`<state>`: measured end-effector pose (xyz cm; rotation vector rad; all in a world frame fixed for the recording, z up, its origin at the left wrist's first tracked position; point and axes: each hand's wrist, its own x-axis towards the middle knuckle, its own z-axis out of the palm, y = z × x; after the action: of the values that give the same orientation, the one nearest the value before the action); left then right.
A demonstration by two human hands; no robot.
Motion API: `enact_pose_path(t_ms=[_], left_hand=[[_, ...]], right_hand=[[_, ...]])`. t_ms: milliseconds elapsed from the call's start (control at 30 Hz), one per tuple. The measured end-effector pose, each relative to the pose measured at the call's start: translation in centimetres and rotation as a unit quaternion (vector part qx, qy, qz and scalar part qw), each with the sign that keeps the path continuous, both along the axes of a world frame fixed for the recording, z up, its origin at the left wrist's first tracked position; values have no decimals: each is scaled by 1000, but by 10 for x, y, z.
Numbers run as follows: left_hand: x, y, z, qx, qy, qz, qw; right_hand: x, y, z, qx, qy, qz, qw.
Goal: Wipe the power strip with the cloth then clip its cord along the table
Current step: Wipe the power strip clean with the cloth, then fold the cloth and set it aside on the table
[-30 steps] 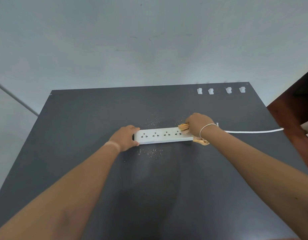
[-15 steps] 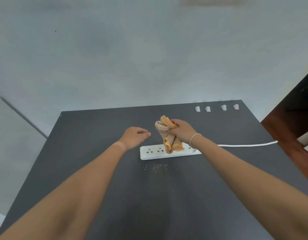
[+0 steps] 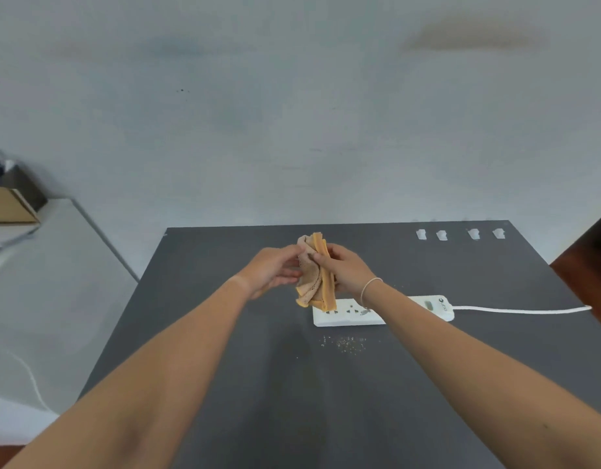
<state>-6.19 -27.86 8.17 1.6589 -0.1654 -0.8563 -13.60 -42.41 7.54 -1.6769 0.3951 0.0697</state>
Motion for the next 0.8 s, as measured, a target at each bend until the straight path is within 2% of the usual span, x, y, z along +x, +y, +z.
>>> enact_pose_path(t_ms=[200,400,600,800], left_hand=[[10,47,-4,29,-12,48,998],[20,112,-13,97,-43,121,987],[24,179,-29,128,-55,181,974],[19,230,-59,227,-59,184,955]], right_hand=[[15,37,-5,6,12,44,999],[36,81,-17,-10,31,19,999],[47,139,-41,15,77,34,996],[38,197,-70,50,167,44,984]])
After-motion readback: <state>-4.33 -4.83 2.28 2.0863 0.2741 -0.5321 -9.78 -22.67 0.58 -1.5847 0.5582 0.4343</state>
